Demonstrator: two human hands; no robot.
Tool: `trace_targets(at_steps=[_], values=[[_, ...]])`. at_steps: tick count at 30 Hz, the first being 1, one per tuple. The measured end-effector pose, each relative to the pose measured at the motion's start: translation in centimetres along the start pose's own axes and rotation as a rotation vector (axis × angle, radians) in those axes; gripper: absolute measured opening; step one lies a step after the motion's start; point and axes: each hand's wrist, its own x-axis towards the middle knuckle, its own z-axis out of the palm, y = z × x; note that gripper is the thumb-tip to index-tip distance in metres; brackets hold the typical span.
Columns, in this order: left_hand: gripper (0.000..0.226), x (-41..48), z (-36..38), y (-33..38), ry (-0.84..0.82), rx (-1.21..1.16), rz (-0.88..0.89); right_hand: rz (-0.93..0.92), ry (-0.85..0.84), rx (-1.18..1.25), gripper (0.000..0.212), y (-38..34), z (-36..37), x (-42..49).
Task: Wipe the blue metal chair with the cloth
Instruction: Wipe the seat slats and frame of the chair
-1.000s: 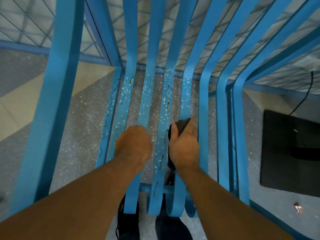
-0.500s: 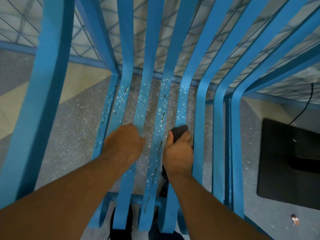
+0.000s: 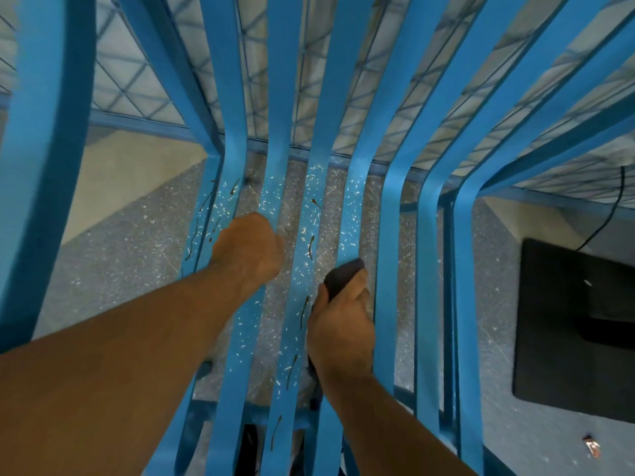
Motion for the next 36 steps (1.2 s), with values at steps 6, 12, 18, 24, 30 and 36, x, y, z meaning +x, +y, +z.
trace_targets(at_steps=[6, 12, 18, 24, 30, 36], values=[[0.039, 0.6, 0.1, 0.2, -0.032, 0.042, -0.028, 0.051, 0.069, 0.073, 0.052, -2.8, -0.9, 5.3], [0.038, 0.7, 0.1, 0.5, -0.051, 0.07, -0.033, 0.225, 0.114, 0.295, 0.056, -5.6, -2.1, 9.5], [0.039, 0.2, -0.4, 0.7, -0.053, 0.025, -0.037, -0.03, 0.124, 0.188, 0.053, -3.5, -0.9, 6.9], [0.031, 0.2, -0.5, 0.6, -0.052, 0.006, -0.05, -0.041, 0.073, 0.122, 0.063, -1.7, -0.6, 4.1], [0.029, 0.3, -0.5, 0.6, -0.051, 0.017, -0.06, 0.132, 0.061, 0.211, 0.048, -4.0, -1.0, 7.8], [0.031, 0.3, -0.2, 0.4, -0.046, 0.015, -0.049, 0.092, 0.096, 0.332, 0.04, -6.7, -2.5, 12.7]])
